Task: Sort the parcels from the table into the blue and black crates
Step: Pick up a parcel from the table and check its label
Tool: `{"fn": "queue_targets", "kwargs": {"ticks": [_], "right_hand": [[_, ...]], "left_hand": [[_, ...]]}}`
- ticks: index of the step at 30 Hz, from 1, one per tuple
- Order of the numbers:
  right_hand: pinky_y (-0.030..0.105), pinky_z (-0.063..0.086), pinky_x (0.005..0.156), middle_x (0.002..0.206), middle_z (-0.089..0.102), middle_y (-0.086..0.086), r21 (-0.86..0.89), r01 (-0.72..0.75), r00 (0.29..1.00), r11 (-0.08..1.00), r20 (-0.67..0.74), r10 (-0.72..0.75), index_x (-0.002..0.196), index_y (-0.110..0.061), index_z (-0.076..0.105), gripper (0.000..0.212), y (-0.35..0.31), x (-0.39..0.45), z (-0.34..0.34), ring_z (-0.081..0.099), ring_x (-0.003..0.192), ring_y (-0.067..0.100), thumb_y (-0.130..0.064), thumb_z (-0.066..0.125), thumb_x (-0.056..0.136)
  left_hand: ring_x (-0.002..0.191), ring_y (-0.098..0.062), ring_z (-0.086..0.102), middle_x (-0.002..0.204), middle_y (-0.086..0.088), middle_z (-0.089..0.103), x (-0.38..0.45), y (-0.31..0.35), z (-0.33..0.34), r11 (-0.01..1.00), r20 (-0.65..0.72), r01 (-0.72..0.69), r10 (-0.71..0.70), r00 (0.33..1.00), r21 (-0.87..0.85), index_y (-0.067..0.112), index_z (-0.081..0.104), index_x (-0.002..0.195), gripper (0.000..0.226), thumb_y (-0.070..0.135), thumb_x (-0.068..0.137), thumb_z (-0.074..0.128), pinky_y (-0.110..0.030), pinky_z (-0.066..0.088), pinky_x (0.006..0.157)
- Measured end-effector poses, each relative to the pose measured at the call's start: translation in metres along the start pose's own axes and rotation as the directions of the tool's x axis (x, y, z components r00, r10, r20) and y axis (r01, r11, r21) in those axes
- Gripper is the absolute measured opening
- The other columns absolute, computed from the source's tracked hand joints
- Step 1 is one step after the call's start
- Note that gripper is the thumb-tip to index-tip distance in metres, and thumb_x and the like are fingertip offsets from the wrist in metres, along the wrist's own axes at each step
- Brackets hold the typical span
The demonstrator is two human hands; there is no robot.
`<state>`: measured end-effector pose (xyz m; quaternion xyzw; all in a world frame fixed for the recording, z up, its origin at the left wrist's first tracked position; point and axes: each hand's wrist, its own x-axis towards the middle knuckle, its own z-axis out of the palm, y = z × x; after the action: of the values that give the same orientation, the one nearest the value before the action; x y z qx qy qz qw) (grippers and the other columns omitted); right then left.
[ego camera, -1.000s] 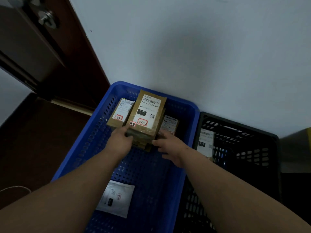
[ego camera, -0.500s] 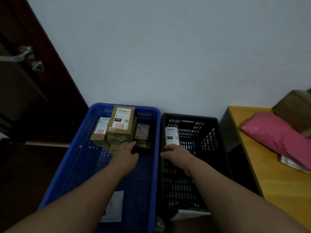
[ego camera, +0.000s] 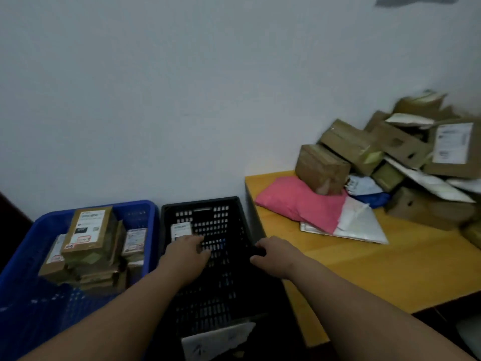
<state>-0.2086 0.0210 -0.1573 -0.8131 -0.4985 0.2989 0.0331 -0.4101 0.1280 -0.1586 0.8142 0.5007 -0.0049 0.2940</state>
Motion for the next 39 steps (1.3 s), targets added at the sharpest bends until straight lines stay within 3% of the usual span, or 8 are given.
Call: {"fn": "queue_targets", "kwargs": {"ticks": [9,15,20,24,30,33,37,39], "right_hand": [[0.037,0.047,0.098,0.135,0.053,0.008,0.083,-0.246,0.959,0.966,-0.126,0.255,0.133,-0.017,0.055,0.05,0.202,-0.031,-0.077,0.053,0.12,0.026,-0.041,0.056,0.089],[0.037,0.045,0.1,0.135,0.051,0.008,0.164,-0.215,0.946,0.963,-0.21,0.247,0.136,-0.016,0.053,0.051,0.236,0.004,-0.098,0.051,0.122,0.026,-0.043,0.057,0.093],[0.038,0.044,0.102,0.14,0.049,0.009,0.174,-0.234,0.916,0.956,-0.289,0.277,0.139,-0.016,0.05,0.053,0.257,0.041,-0.128,0.046,0.129,0.026,-0.043,0.059,0.093],[0.042,0.044,0.102,0.14,0.045,0.009,0.188,-0.229,0.868,0.955,-0.405,0.288,0.141,-0.017,0.048,0.056,0.274,0.07,-0.166,0.044,0.129,0.031,-0.04,0.061,0.091],[0.044,0.043,0.099,0.143,0.036,0.01,0.079,-0.204,0.769,0.976,-0.604,0.21,0.139,-0.018,0.041,0.069,0.292,0.107,-0.209,0.04,0.127,0.037,-0.041,0.069,0.08],[0.048,0.033,0.11,0.158,0.015,0.014,-0.053,-0.216,0.748,0.975,-0.65,0.13,0.151,-0.022,0.022,0.092,0.304,0.134,-0.228,0.025,0.139,0.039,-0.05,0.069,0.077],[0.055,0.015,0.116,0.161,-0.011,0.012,-0.225,-0.161,0.781,0.961,-0.624,-0.015,0.153,-0.027,-0.003,0.11,0.321,0.172,-0.251,0.001,0.148,0.038,-0.059,0.069,0.075],[0.057,0.008,0.117,0.161,-0.013,0.011,-0.28,-0.111,0.787,0.953,-0.611,-0.088,0.15,-0.029,-0.007,0.112,0.332,0.19,-0.258,-0.004,0.148,0.038,-0.059,0.07,0.074]], "left_hand": [[0.136,-0.018,0.04,0.15,0.002,0.042,0.025,0.166,0.1,0.986,0.125,-0.154,0.144,0.982,0.07,0.021,0.043,0.146,0.055,0.048,0.097,0.047,-0.036,0.038,0.11],[0.136,-0.022,0.04,0.15,-0.001,0.041,0.068,0.208,0.106,0.981,0.097,-0.128,0.115,0.989,0.145,0.023,0.038,0.147,0.06,0.052,0.096,0.046,-0.038,0.039,0.108],[0.114,-0.025,0.056,0.123,-0.003,0.059,0.126,0.244,0.098,0.973,0.051,-0.203,0.199,0.979,0.106,0.023,0.057,0.125,0.053,0.059,0.087,0.046,-0.04,0.049,0.092],[0.132,-0.028,0.041,0.147,-0.009,0.042,0.172,0.281,0.092,0.964,0.041,-0.227,0.224,0.974,0.138,0.016,0.035,0.146,0.061,0.049,0.096,0.047,-0.04,0.037,0.107],[0.14,-0.029,0.029,0.15,-0.006,0.035,0.218,0.332,0.085,0.938,-0.021,-0.308,0.315,0.949,0.162,0.023,0.036,0.143,0.06,0.051,0.091,0.051,-0.045,0.026,0.115],[0.145,-0.029,0.02,0.156,-0.007,0.026,0.239,0.36,0.084,0.924,-0.084,-0.307,0.333,0.939,0.226,0.024,0.025,0.15,0.071,0.053,0.09,0.052,-0.046,0.02,0.118],[0.15,-0.029,0.002,0.163,-0.004,0.005,0.267,0.388,0.094,0.926,-0.062,-0.226,0.255,0.965,0.303,0.028,0.006,0.155,0.082,0.056,0.09,0.048,-0.052,0.007,0.121],[0.15,-0.029,0.0,0.164,-0.004,0.002,0.278,0.4,0.102,0.919,-0.061,-0.194,0.228,0.972,0.344,0.03,0.004,0.155,0.082,0.056,0.091,0.047,-0.053,0.006,0.12]]}}
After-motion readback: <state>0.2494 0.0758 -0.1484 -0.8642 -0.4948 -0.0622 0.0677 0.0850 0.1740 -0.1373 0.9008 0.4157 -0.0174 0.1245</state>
